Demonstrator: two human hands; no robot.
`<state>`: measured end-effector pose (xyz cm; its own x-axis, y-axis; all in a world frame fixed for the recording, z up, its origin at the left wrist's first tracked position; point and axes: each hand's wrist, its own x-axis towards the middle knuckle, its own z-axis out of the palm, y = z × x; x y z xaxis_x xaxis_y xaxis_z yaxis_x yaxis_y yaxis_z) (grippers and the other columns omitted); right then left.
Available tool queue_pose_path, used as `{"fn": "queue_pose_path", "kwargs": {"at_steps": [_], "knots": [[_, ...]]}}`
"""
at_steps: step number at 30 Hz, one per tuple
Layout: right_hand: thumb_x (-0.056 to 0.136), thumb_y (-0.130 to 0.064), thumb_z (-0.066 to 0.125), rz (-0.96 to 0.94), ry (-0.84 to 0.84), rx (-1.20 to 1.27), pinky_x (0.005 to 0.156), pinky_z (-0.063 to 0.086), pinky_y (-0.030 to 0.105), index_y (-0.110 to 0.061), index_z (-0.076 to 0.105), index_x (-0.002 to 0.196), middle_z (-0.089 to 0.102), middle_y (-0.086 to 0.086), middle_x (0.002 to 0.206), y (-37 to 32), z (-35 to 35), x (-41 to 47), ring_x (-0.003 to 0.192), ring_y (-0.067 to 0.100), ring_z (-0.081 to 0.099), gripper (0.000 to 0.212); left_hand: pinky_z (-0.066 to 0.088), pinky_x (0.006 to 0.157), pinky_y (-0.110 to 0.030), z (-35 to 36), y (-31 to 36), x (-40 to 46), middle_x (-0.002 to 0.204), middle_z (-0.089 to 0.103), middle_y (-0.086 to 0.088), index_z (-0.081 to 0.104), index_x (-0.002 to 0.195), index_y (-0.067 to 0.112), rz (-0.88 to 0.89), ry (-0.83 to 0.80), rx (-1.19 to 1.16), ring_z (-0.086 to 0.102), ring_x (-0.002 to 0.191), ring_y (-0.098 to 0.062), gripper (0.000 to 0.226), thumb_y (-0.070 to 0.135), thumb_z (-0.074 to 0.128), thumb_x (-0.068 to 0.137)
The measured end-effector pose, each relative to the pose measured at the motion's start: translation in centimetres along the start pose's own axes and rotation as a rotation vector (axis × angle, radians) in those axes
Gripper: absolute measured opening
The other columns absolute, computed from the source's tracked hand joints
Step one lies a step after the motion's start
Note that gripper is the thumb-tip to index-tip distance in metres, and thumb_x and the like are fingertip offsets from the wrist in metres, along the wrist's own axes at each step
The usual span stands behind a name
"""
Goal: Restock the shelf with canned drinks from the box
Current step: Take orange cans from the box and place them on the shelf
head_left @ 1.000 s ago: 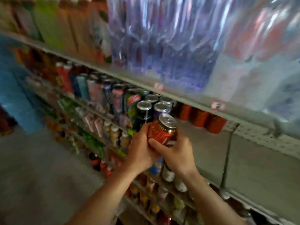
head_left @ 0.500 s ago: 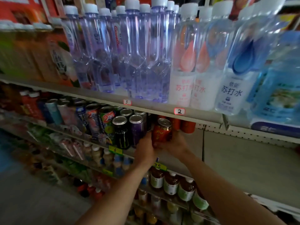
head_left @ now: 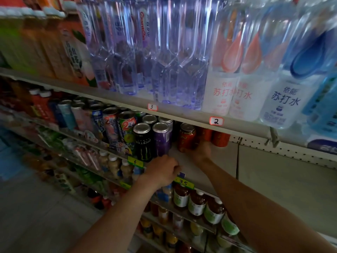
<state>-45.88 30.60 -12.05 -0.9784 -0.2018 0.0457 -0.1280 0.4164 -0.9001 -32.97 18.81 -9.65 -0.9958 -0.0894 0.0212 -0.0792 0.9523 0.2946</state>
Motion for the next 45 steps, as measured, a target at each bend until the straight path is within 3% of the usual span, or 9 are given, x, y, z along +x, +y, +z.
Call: {"fn": "queue_pose_path", "kwargs": {"at_steps": [7, 20, 23, 27, 31, 34, 37, 41, 45], "knots": [[0.072, -0.026, 0.085, 0.007, 0.051, -0.076, 0.096, 0.051, 0.039, -0.011, 0.062, 0.127, 0.066, 0.011, 0.126, 0.1, 1.5, 1.3, 0.114, 0.028, 0.063, 0.062, 0.052, 0.073, -0.035, -0.3, -1.0, 0.3, 0.093, 0.068, -0.006, 0.065, 0.078, 0.018, 0.014, -0.100, 0.024, 0.065, 0.086, -0.027, 0.040, 0.043, 0.042, 0.098], [0.078, -0.036, 0.079, 0.012, 0.062, -0.187, 0.093, 0.051, 0.037, -0.009, 0.060, 0.126, 0.066, 0.014, 0.126, -0.1, 2.5, 1.7, 0.115, 0.030, 0.062, 0.058, 0.054, 0.086, -0.040, -0.2, -1.9, 0.2, 0.112, 0.066, 0.001, 0.070, 0.105, 0.021, 0.050, -0.143, -0.093, 0.063, 0.099, -0.020, 0.033, 0.042, 0.045, 0.099], [0.079, -0.035, 0.079, -0.049, 0.093, -0.233, 0.080, 0.051, 0.033, -0.008, 0.061, 0.118, 0.069, 0.014, 0.115, -1.7, 1.1, -0.2, 0.106, 0.032, 0.066, 0.051, 0.055, 0.083, -0.037, -0.3, -2.6, -1.2, 0.109, 0.068, 0.003, 0.068, 0.109, 0.022, 0.109, -0.006, -0.253, 0.064, 0.098, -0.014, 0.019, 0.027, 0.054, 0.097], [0.088, -0.021, 0.068, -0.454, 0.288, 0.052, 0.062, 0.052, 0.033, -0.017, 0.064, 0.091, 0.068, -0.003, 0.085, -4.9, -0.2, -9.2, 0.073, 0.013, 0.065, 0.007, 0.048, 0.074, -0.015, 0.4, -4.9, -6.0, 0.101, 0.066, 0.007, 0.067, 0.109, 0.016, 0.132, 0.497, -0.367, 0.061, 0.091, -0.002, 0.017, 0.020, 0.059, 0.095], [0.092, -0.015, 0.066, -0.700, -0.191, 0.159, 0.055, 0.045, 0.023, -0.013, 0.062, 0.084, 0.061, -0.003, 0.070, -2.9, 4.3, -18.0, 0.061, 0.009, 0.059, 0.009, 0.049, 0.070, -0.023, 5.7, -9.3, -11.7, 0.092, 0.068, 0.003, 0.067, 0.101, 0.020, -0.196, 0.619, -0.381, 0.061, 0.083, -0.008, 0.012, 0.025, 0.059, 0.093], [0.090, -0.025, 0.065, -0.503, -0.683, -0.083, 0.062, 0.051, 0.024, -0.018, 0.064, 0.093, 0.065, -0.006, 0.076, 5.6, 12.7, -20.6, 0.067, 0.005, 0.062, 0.008, 0.055, 0.075, -0.031, 15.1, -14.3, -18.7, 0.093, 0.072, 0.000, 0.066, 0.096, 0.022, -0.607, 0.354, -0.495, 0.069, 0.085, -0.017, 0.015, 0.031, 0.059, 0.087], [0.085, -0.041, 0.065, -0.192, -1.110, -0.461, 0.084, 0.043, 0.020, -0.007, 0.064, 0.114, 0.069, 0.007, 0.110, 18.0, 20.6, -22.9, 0.096, 0.013, 0.061, 0.045, 0.052, 0.091, -0.035, 25.5, -16.3, -27.4, 0.110, 0.071, -0.007, 0.068, 0.106, 0.019, -1.013, -0.005, -0.535, 0.066, 0.106, -0.027, 0.031, 0.039, 0.053, 0.088], [0.081, -0.012, 0.077, -0.064, -1.312, -0.611, 0.088, 0.043, 0.029, 0.005, 0.064, 0.108, 0.066, 0.021, 0.114, 33.2, 27.6, -27.4, 0.097, 0.019, 0.056, 0.035, 0.054, 0.087, -0.038, 38.5, -16.4, -36.0, 0.106, 0.070, -0.011, 0.067, 0.106, 0.015, -1.282, -0.173, -0.662, 0.066, 0.100, -0.030, 0.032, 0.035, 0.058, 0.083], [0.080, -0.027, 0.078, -0.087, -1.391, -0.741, 0.099, 0.045, 0.038, -0.010, 0.052, 0.134, 0.058, 0.013, 0.132, 43.9, 34.7, -30.1, 0.120, 0.026, 0.055, 0.062, 0.052, 0.086, -0.031, 49.3, -17.4, -39.8, 0.108, 0.069, 0.003, 0.064, 0.104, 0.029, -1.360, -0.136, -0.692, 0.065, 0.103, -0.021, 0.031, 0.041, 0.056, 0.077]]}}
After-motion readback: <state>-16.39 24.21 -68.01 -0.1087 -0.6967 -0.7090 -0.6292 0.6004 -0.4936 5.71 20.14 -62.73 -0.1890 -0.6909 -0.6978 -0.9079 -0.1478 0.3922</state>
